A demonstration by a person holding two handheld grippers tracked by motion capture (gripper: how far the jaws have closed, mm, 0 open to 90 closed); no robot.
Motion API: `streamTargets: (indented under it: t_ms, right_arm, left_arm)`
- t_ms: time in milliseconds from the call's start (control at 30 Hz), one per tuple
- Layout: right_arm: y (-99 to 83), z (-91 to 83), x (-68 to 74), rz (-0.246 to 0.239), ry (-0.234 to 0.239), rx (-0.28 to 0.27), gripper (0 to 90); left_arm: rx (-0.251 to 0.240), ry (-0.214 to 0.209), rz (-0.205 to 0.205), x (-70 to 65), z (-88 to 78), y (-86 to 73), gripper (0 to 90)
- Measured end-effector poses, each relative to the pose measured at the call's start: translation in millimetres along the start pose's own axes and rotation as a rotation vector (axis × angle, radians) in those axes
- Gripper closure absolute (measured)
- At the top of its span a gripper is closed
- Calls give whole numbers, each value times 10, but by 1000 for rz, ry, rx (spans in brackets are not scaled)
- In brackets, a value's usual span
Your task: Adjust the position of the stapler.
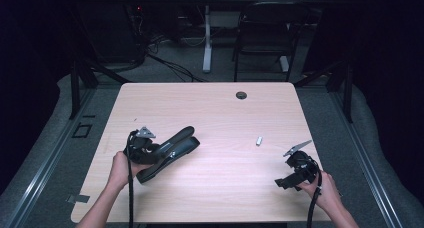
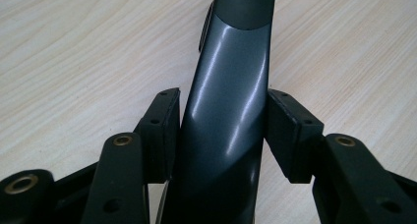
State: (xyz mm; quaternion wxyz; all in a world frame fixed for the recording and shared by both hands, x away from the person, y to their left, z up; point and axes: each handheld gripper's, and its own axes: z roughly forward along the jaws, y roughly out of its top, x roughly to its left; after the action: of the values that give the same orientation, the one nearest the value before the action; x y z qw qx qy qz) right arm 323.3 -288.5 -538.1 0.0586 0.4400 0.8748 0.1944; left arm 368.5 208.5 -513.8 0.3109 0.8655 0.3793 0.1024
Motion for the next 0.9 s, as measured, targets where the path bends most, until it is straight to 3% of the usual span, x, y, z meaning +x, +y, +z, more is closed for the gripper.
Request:
streamTargets:
  t_ms: [133,200,667,900]
  right_arm:
    - [4,-6,1,-8,-3,8,36]
    - [7,-4,2,-7,-4,10,36]
    - [14,1,-2,-16,-9,23,37]
    - [12,15,3,-7,5,18,38]
  left_arm:
    - [-7,5,15,-1,7,-6,508]
    - [8,-23,29,38,18,16,513]
    - [15,-63,72,86,32,28,529]
    - [14,-62,84,77,32,28,531]
